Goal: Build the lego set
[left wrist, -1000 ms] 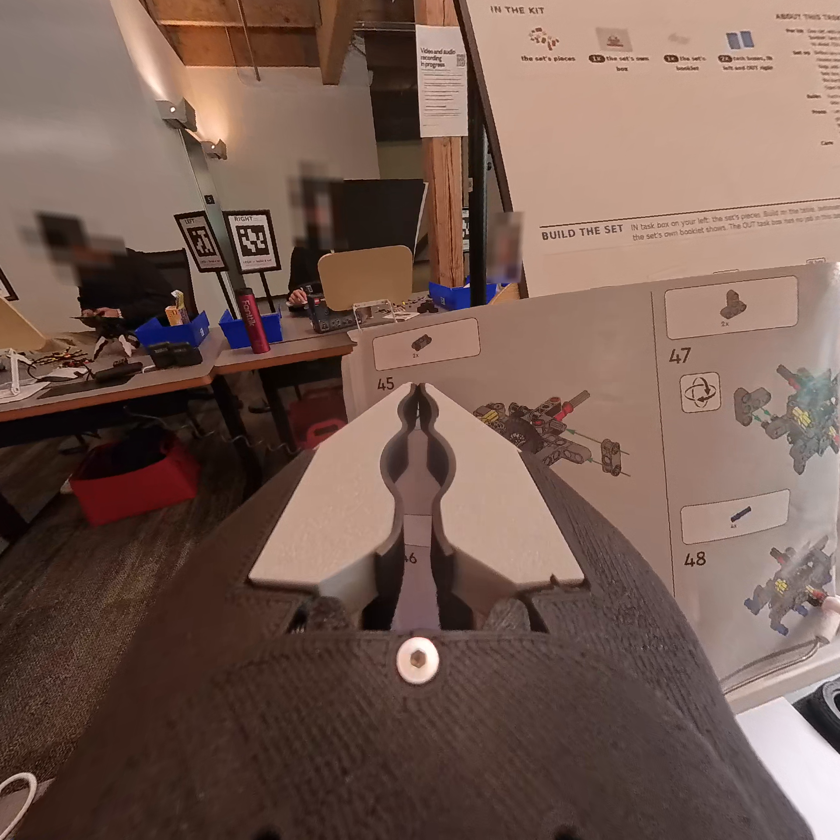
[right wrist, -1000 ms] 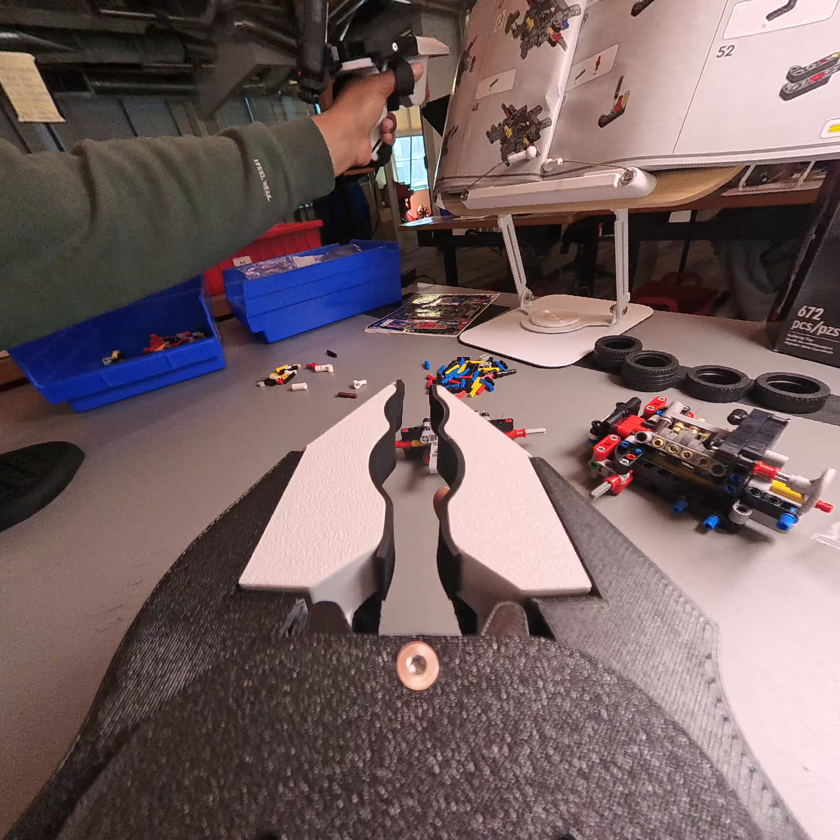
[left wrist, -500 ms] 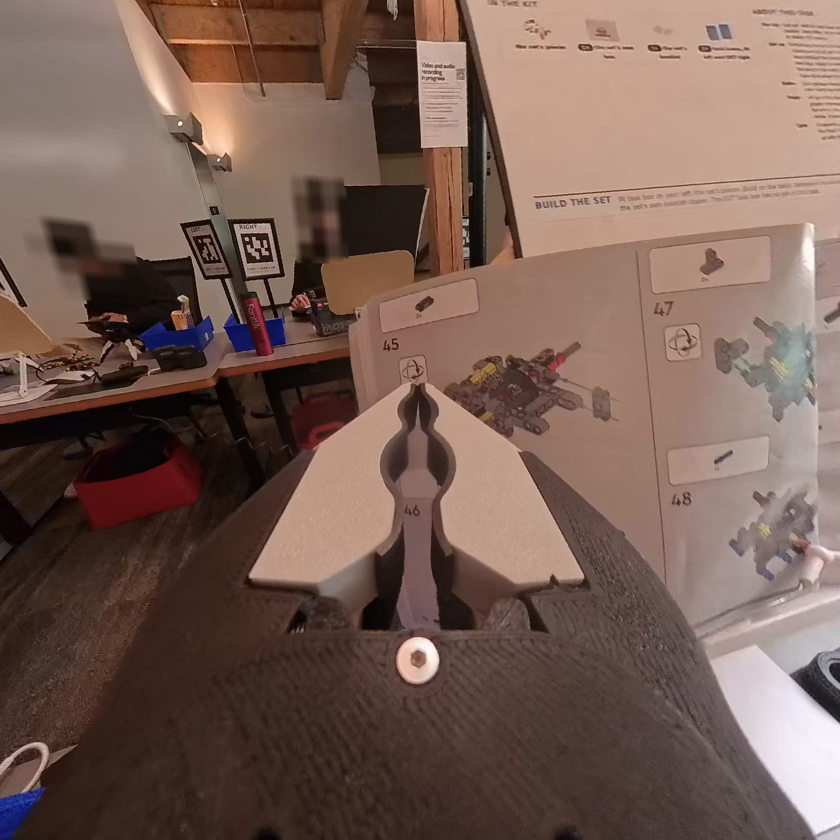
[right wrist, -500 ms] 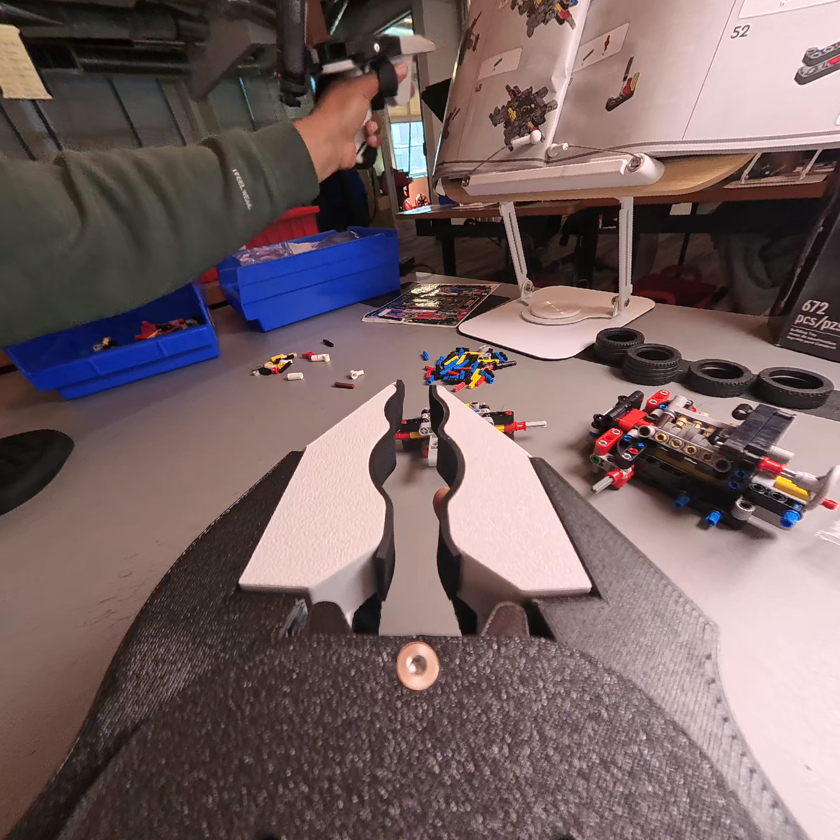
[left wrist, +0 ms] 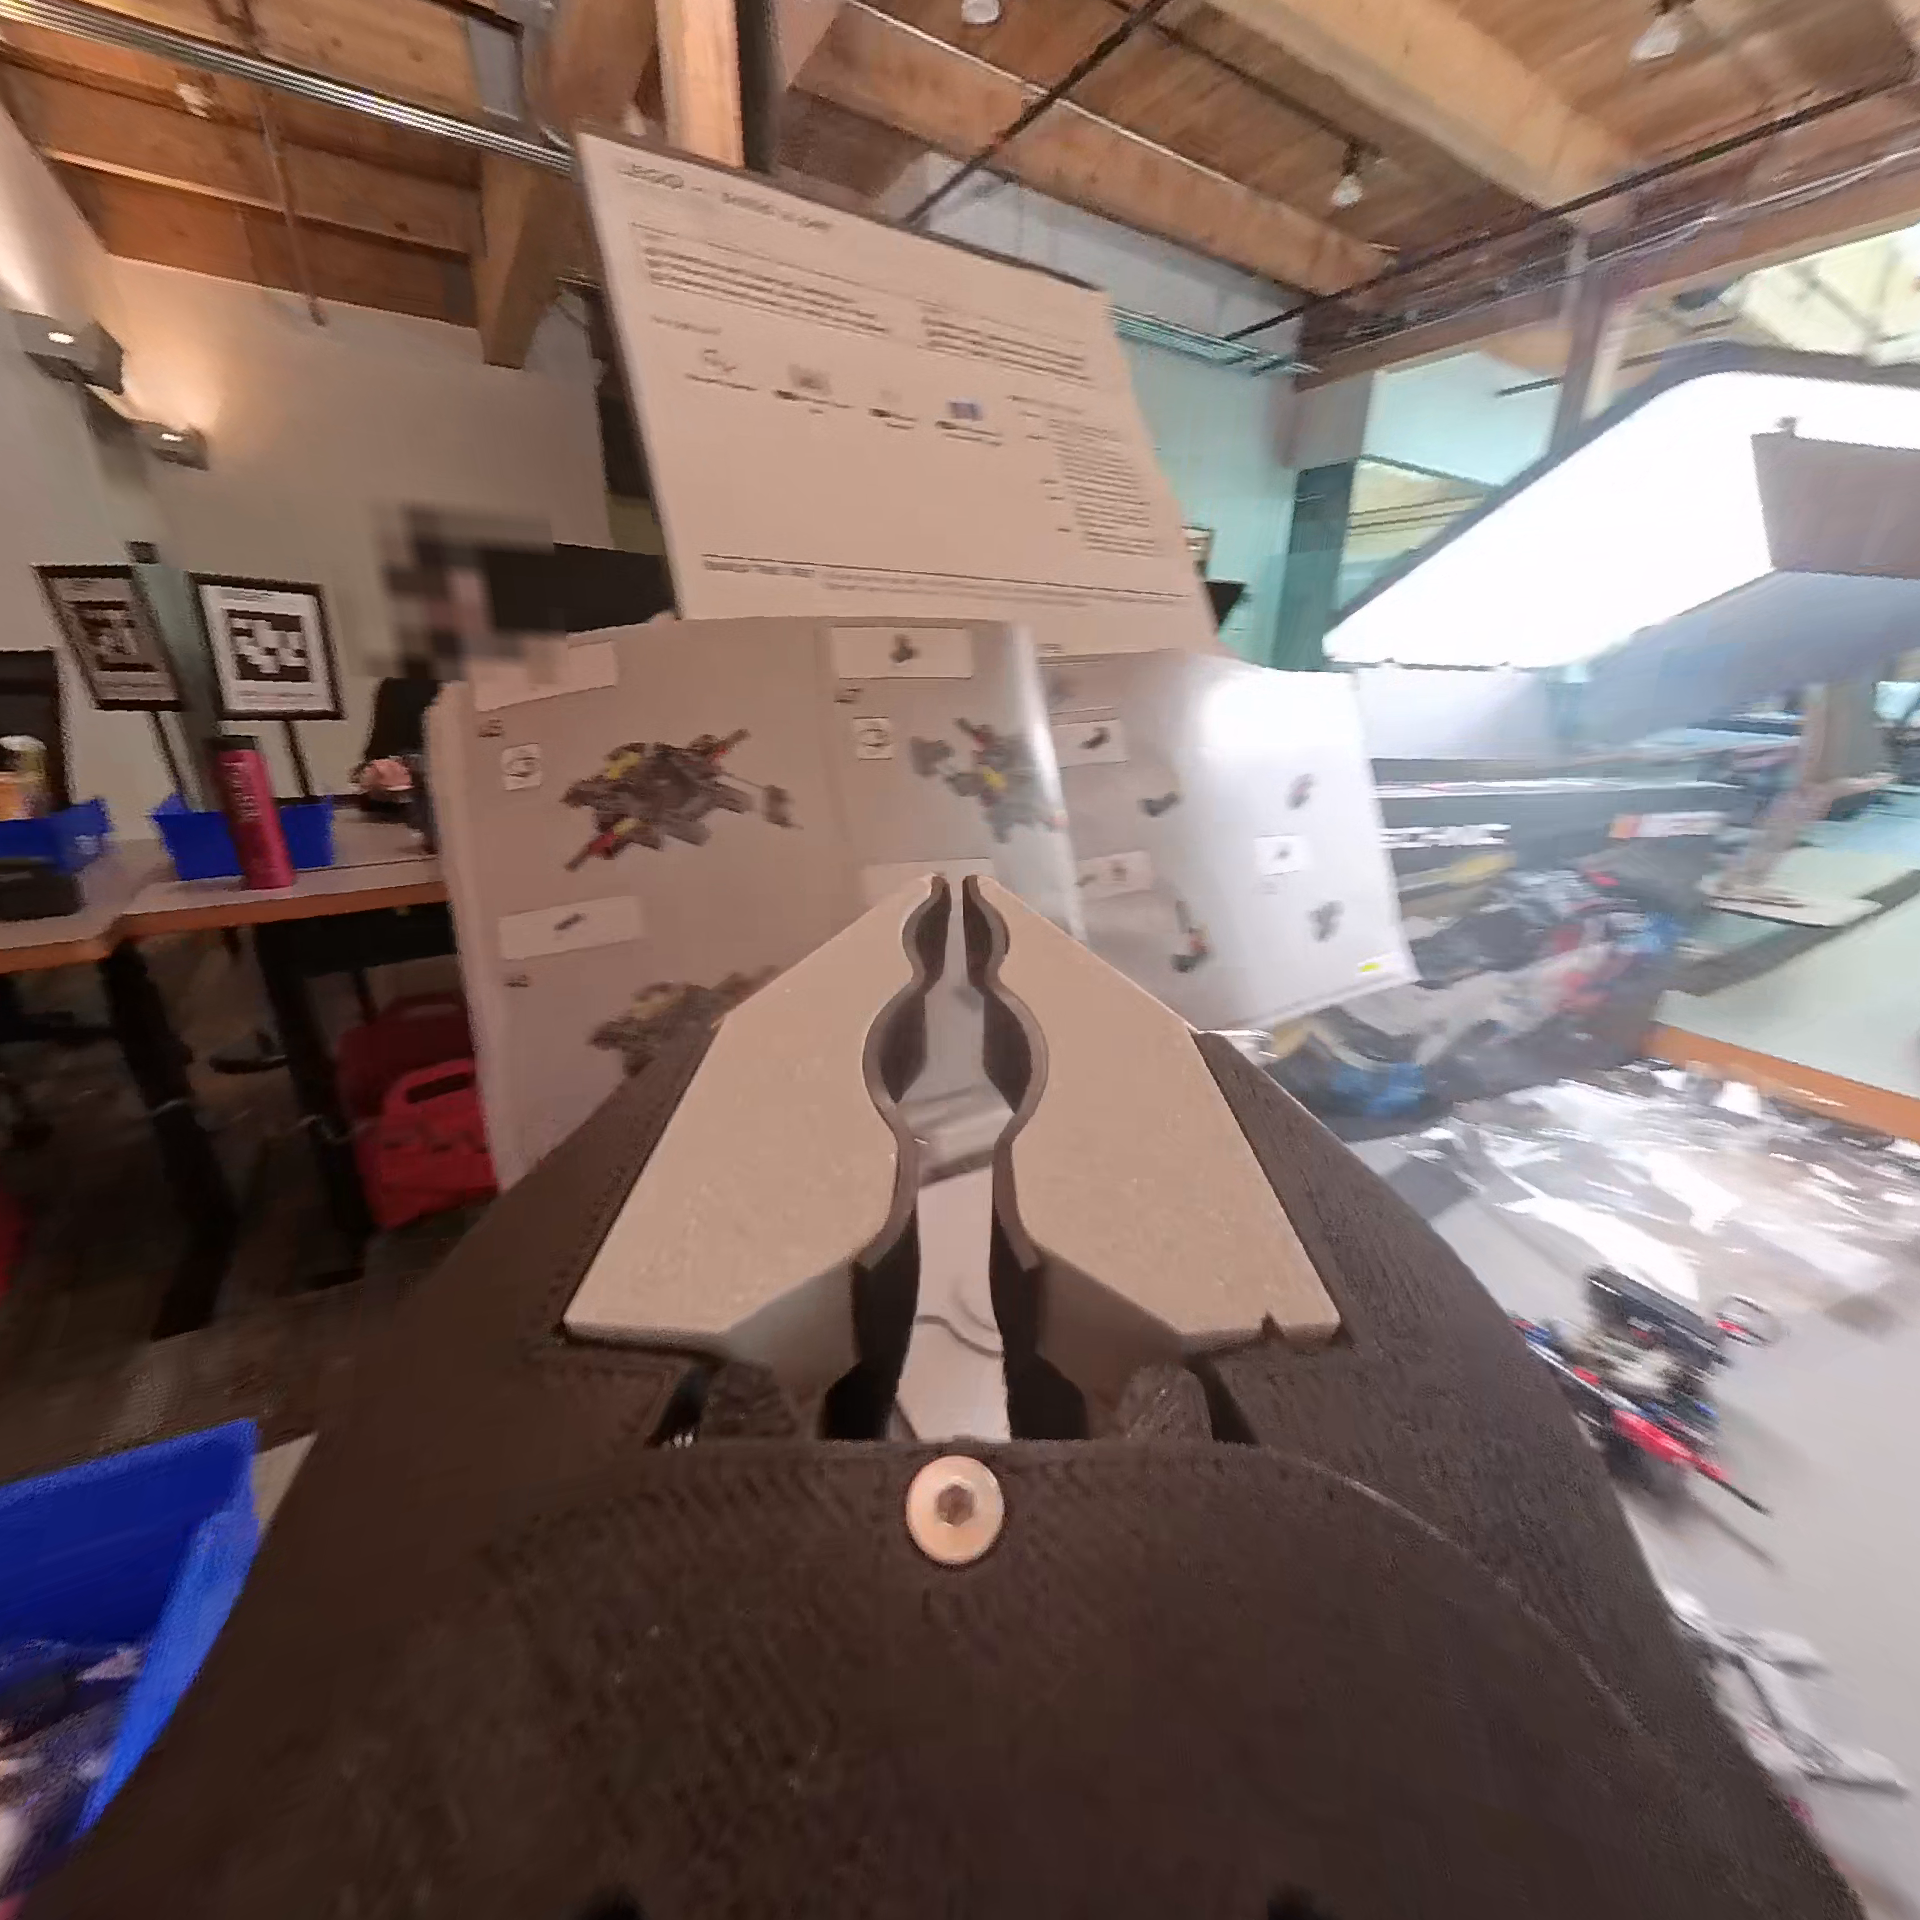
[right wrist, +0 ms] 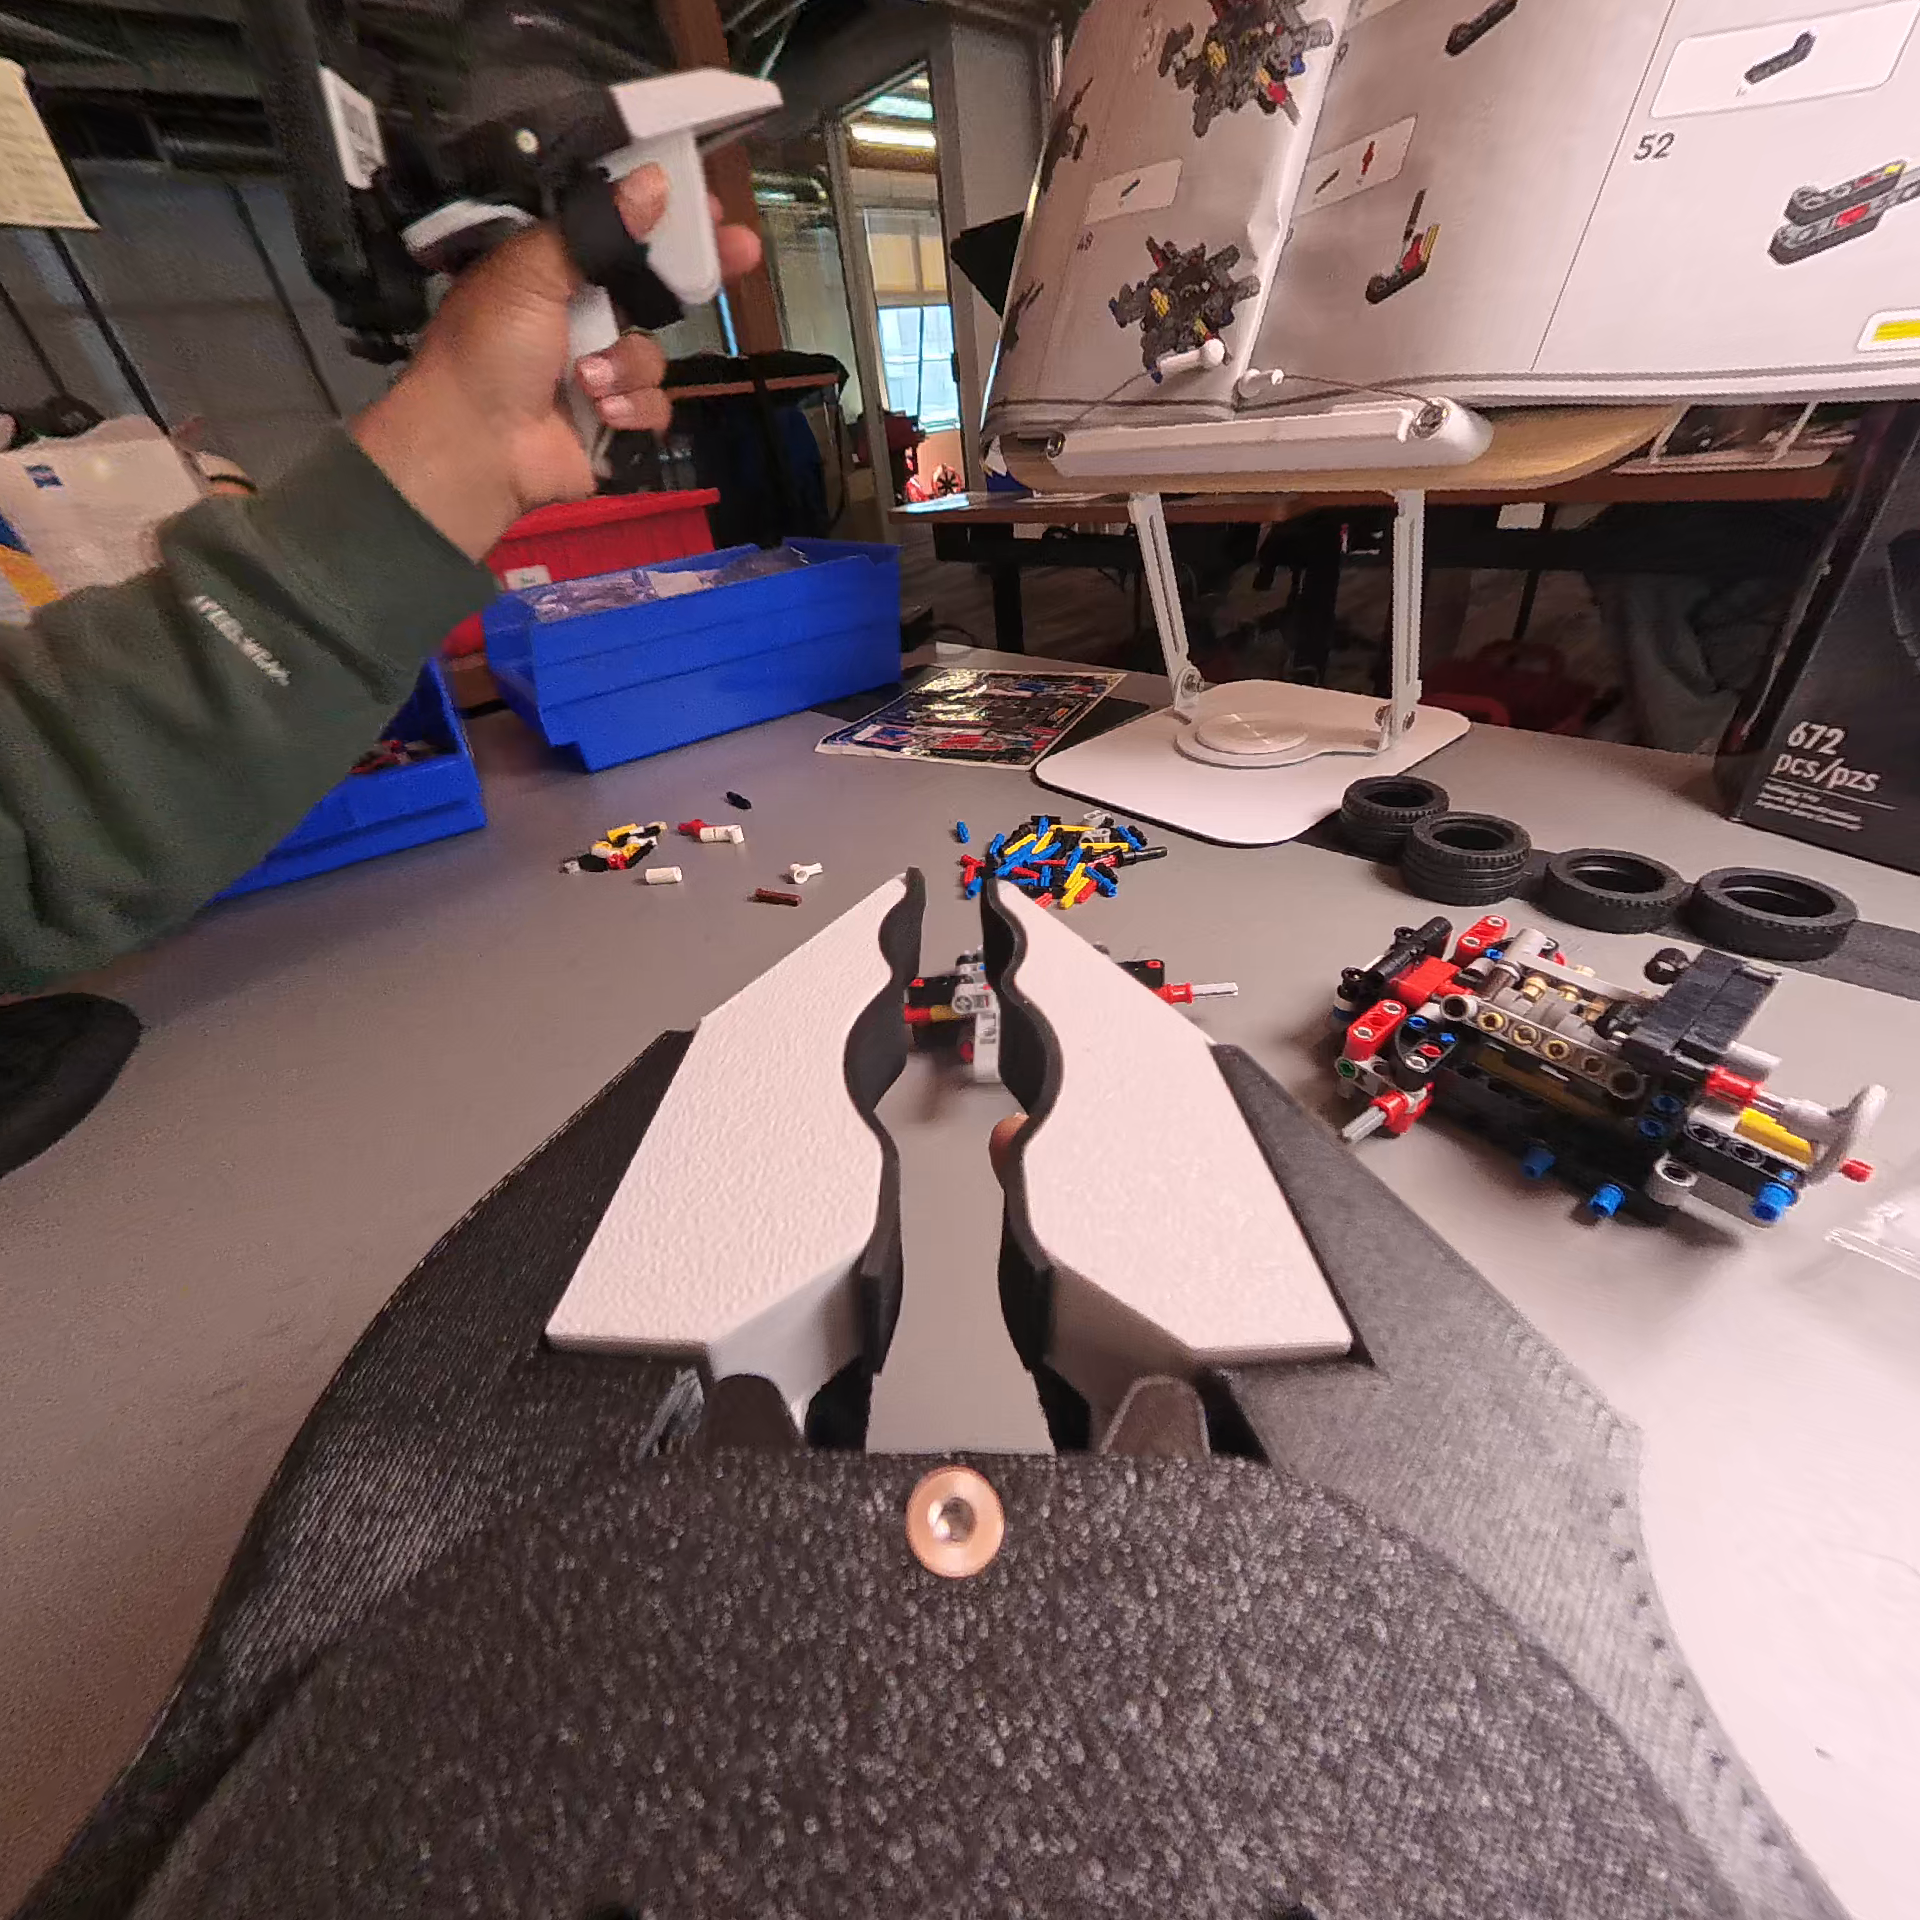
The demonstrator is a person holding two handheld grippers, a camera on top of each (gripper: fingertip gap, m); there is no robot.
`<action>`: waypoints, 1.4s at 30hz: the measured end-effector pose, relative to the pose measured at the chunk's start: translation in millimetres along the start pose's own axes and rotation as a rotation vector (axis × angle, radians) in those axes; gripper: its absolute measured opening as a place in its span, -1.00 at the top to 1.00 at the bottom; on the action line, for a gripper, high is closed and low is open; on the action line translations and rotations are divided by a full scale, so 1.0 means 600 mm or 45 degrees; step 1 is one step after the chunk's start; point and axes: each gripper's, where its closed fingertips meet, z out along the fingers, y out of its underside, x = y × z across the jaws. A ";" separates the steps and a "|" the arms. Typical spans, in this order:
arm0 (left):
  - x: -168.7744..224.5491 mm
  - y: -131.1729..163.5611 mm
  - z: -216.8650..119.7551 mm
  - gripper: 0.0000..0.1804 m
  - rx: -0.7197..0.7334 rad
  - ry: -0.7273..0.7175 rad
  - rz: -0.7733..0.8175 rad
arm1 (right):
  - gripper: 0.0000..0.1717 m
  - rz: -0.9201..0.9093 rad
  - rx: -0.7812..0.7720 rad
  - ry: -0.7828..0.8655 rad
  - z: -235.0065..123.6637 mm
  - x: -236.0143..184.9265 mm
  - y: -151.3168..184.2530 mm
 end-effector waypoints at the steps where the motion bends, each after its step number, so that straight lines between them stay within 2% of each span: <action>1: 0.030 0.003 -0.013 0.99 -0.018 0.059 -0.009 | 0.89 -0.003 0.003 0.011 -0.001 0.002 -0.002; 4: 0.125 0.044 -0.060 0.92 -0.176 0.248 0.000 | 0.88 -0.023 -0.019 0.047 -0.004 0.008 -0.003; 6: 0.177 0.079 -0.103 0.89 -0.262 0.322 -0.035 | 0.85 -0.074 -0.100 0.099 -0.003 0.016 0.010; 10: 0.247 0.157 -0.193 0.85 -0.371 0.361 -0.239 | 0.43 -0.221 -0.461 0.155 0.022 0.025 0.078; 12: 0.256 0.199 -0.224 0.86 -0.404 0.311 -0.286 | 0.30 -0.207 -0.619 0.148 0.044 0.024 0.105; 14: 0.252 0.230 -0.243 0.85 -0.425 0.262 -0.314 | 0.25 -0.219 -0.767 0.169 0.064 0.033 0.130; 17: 0.235 0.256 -0.250 0.84 -0.418 0.217 -0.257 | 0.27 -0.249 -0.940 0.186 0.089 0.054 0.164; 18: 0.230 0.264 -0.250 0.84 -0.428 0.209 -0.220 | 0.37 -0.247 -0.958 0.155 0.097 0.051 0.169; 19: 0.226 0.270 -0.250 0.84 -0.440 0.206 -0.185 | 0.49 -0.272 -0.938 0.130 0.104 0.048 0.166; 21: 0.224 0.275 -0.250 0.84 -0.443 0.214 -0.124 | 0.49 -0.326 -0.945 0.061 0.108 0.041 0.166; 26: 0.233 0.291 -0.249 0.84 -0.472 0.266 0.003 | 0.50 -0.482 -0.747 -0.503 0.080 -0.071 0.151; 28: 0.239 0.292 -0.249 0.84 -0.471 0.283 0.023 | 0.50 -0.474 -0.738 -0.629 0.062 -0.100 0.153; 31: 0.241 0.295 -0.251 0.84 -0.477 0.282 0.036 | 0.50 -0.550 -0.785 -0.646 0.054 -0.101 0.166; 36: 0.240 0.296 -0.251 0.84 -0.477 0.277 0.027 | 0.48 -0.541 -0.765 -0.637 0.057 -0.105 0.164; 39: 0.235 0.294 -0.251 0.84 -0.471 0.259 0.031 | 0.35 -0.514 -0.711 -0.606 0.057 -0.103 0.143; 42: 0.227 0.289 -0.251 0.83 -0.457 0.229 0.030 | 0.33 -0.472 -0.579 -0.546 0.055 -0.100 0.099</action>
